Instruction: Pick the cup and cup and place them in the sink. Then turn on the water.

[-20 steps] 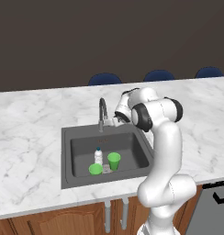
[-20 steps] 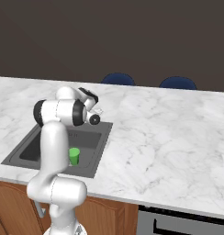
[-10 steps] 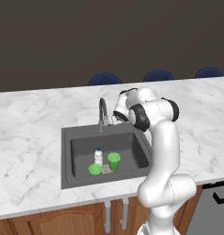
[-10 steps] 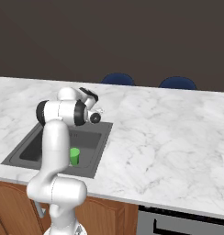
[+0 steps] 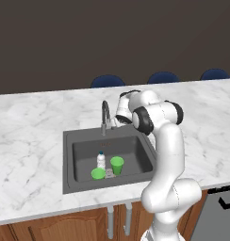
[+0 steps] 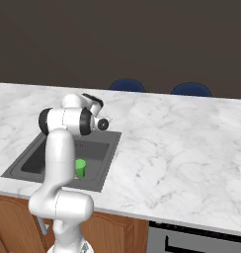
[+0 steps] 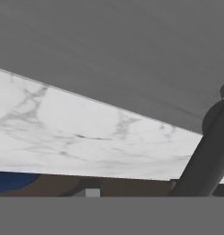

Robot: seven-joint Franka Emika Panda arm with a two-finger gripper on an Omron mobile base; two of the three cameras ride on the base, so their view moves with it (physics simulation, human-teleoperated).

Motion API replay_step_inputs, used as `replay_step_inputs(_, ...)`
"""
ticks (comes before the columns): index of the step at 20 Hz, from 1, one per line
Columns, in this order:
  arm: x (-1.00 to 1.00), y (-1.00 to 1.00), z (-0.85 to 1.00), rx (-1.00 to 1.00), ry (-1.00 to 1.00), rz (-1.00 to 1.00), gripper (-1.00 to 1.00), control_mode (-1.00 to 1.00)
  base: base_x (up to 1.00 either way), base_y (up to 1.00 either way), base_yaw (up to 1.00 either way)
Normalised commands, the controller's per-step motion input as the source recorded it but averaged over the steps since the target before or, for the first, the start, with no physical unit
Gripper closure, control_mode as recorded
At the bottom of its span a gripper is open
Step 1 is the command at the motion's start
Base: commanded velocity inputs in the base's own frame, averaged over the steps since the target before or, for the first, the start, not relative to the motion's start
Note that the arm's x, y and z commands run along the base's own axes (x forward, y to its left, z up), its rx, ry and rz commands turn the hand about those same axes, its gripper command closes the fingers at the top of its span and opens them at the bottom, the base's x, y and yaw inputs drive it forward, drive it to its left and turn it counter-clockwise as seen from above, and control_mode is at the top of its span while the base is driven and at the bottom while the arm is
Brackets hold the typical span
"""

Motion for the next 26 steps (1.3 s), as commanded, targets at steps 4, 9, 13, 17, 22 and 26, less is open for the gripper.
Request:
replay_step_inputs(4, 0.0, 0.0, 0.0, 0.0, 0.0, 0.0, 1.0, -1.0, 0.0, 0.0, 0.0)
replay_step_inputs(9, 0.0, 0.0, 0.0, 0.0, 0.0, 0.0, 1.0, -1.0, 0.0, 0.0, 0.0)
replay_step_inputs(13, 0.0, 0.0, 0.0, 0.0, 0.0, 0.0, 1.0, -1.0, 0.0, 0.0, 0.0)
replay_step_inputs(17, -0.02, -0.19, -0.01, 0.0, 0.0, 0.0, 1.0, -1.0, 0.0, 0.0, 0.0)
replay_step_inputs(22, -0.01, -0.39, -0.04, 0.0, 0.0, 0.0, 1.0, -1.0, 0.0, 0.0, 0.0)
replay_step_inputs(26, 0.0, -0.54, -0.03, 0.0, 0.02, -0.02, 1.0, -1.0, 0.0, 0.0, 0.0)
